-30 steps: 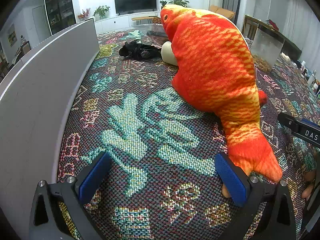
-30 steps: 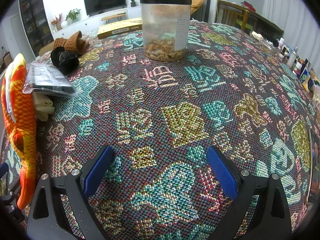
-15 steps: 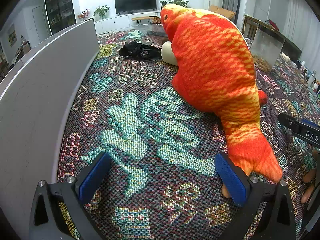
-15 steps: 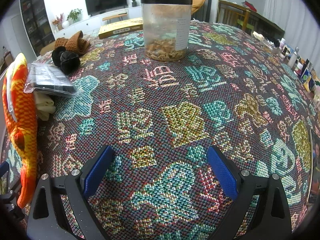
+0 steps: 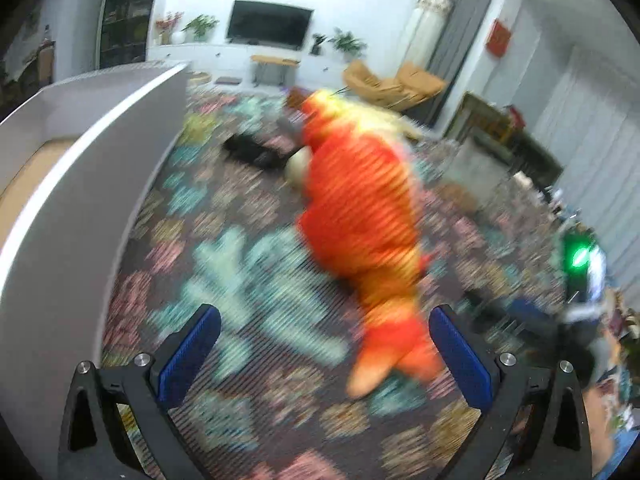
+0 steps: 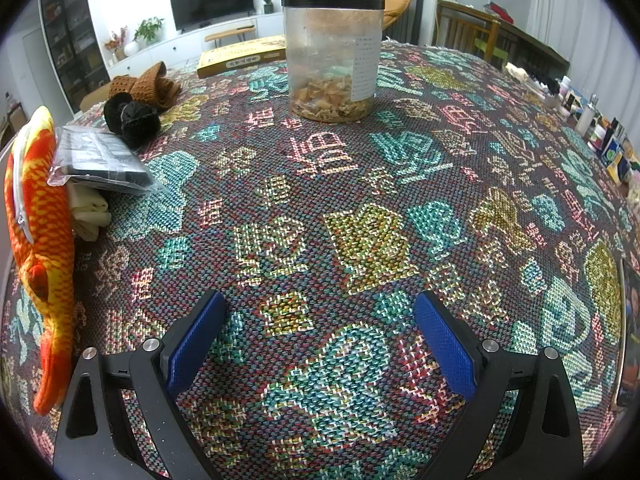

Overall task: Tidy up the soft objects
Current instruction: 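Grasp the orange fish plush with the left tool and lift it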

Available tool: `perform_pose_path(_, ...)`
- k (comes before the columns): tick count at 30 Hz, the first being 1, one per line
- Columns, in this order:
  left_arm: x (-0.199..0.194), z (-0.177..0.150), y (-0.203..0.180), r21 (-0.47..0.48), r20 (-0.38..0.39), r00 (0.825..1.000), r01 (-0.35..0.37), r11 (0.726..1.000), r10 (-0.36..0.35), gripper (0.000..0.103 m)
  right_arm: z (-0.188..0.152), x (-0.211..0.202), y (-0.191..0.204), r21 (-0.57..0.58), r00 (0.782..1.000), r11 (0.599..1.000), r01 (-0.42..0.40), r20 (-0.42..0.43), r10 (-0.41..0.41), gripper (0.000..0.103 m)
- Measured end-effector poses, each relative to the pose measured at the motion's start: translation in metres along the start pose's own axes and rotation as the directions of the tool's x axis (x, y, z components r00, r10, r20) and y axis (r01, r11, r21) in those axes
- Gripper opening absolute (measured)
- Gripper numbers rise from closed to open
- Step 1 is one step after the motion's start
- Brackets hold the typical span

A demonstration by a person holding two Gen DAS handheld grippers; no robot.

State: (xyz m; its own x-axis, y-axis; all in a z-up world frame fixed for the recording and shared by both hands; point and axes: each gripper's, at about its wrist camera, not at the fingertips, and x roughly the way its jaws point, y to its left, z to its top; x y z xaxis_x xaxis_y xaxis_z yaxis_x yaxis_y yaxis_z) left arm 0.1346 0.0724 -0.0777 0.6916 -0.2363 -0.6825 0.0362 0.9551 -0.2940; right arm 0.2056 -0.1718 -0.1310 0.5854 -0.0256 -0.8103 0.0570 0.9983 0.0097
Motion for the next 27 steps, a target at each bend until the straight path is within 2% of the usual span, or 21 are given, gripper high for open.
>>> perform_pose_path(3,0.017,0.023,-0.03,0.082,-0.005,1.0,0.004,0.997,-0.004,0.103,0.0,0.0,0.001,0.0,1.0,1.0,0.001,0.0,-0.001,0.097)
perform_pose_path(5,0.046,0.037,-0.053,0.185,-0.04,0.997,-0.059,0.981,0.067,0.103,0.0,0.0,0.001,-0.001,1.0,1.0,0.001,0.0,-0.001,0.097)
perform_pose_path(7,0.07,0.042,-0.064,0.24,-0.051,0.984,-0.152,0.959,0.169,0.103,0.0,0.0,0.0,0.0,1.0,1.0,0.0,0.0,0.0,0.097)
perform_pose_path(8,0.077,0.043,-0.064,0.243,-0.051,0.981,-0.168,0.955,0.186,0.099,0.0,0.0,0.0,0.0,1.0,1.0,0.0,0.0,0.0,0.097)
perform_pose_path(9,0.079,0.045,-0.062,0.226,-0.044,0.984,-0.158,0.961,0.172,0.09,0.0,0.0,0.0,-0.003,1.0,1.0,0.0,0.0,0.0,0.097)
perform_pose_path(10,0.077,0.046,-0.057,0.199,-0.04,0.987,-0.144,0.969,0.155,0.059,-0.001,-0.001,0.001,-0.004,1.0,1.0,0.0,0.0,0.0,0.097)
perform_pose_path(11,0.074,0.047,-0.048,0.166,-0.051,0.987,-0.145,0.975,0.155,0.045,-0.001,-0.001,0.001,-0.004,1.0,1.0,-0.001,0.0,0.001,0.097)
perform_pose_path(13,0.061,0.048,-0.035,0.121,-0.063,0.989,-0.126,0.985,0.135,0.039,-0.001,-0.001,0.001,-0.004,1.0,1.0,0.0,0.0,0.0,0.097)
perform_pose_path(15,0.035,0.048,-0.023,0.096,-0.087,0.987,-0.126,0.987,0.134,0.038,-0.001,-0.001,0.0,-0.003,1.0,1.0,0.0,0.0,0.0,0.097)
perform_pose_path(17,0.009,0.042,-0.011,0.07,-0.107,0.99,-0.09,0.993,0.098,0.038,-0.001,-0.001,0.0,-0.004,1.0,1.0,0.0,0.0,0.0,0.097)
perform_pose_path(20,-0.026,0.033,-0.008,0.058,-0.134,0.991,0.029,0.998,-0.021,0.039,0.0,-0.001,0.0,-0.004,1.0,1.0,0.0,0.0,0.0,0.097)
perform_pose_path(22,-0.028,0.023,-0.011,0.058,-0.154,0.982,0.116,0.992,-0.106,0.04,0.0,-0.001,0.0,-0.004,1.0,1.0,0.0,0.0,0.0,0.097)
perform_pose_path(23,-0.021,0.017,-0.011,0.063,-0.172,0.976,0.148,0.987,-0.135,0.044,0.0,-0.001,0.0,-0.003,1.0,1.0,0.0,0.0,0.0,0.097)
perform_pose_path(24,-0.015,0.013,-0.012,0.076,-0.185,0.975,0.142,0.987,-0.126,0.047,0.0,-0.001,0.0,-0.003,1.0,1.0,0.0,0.0,0.0,0.097)
perform_pose_path(27,0.016,0.006,-0.002,0.118,-0.207,0.978,0.005,0.993,0.019,0.06,0.0,-0.001,0.0,-0.011,1.0,1.0,-0.006,0.0,0.006,0.097)
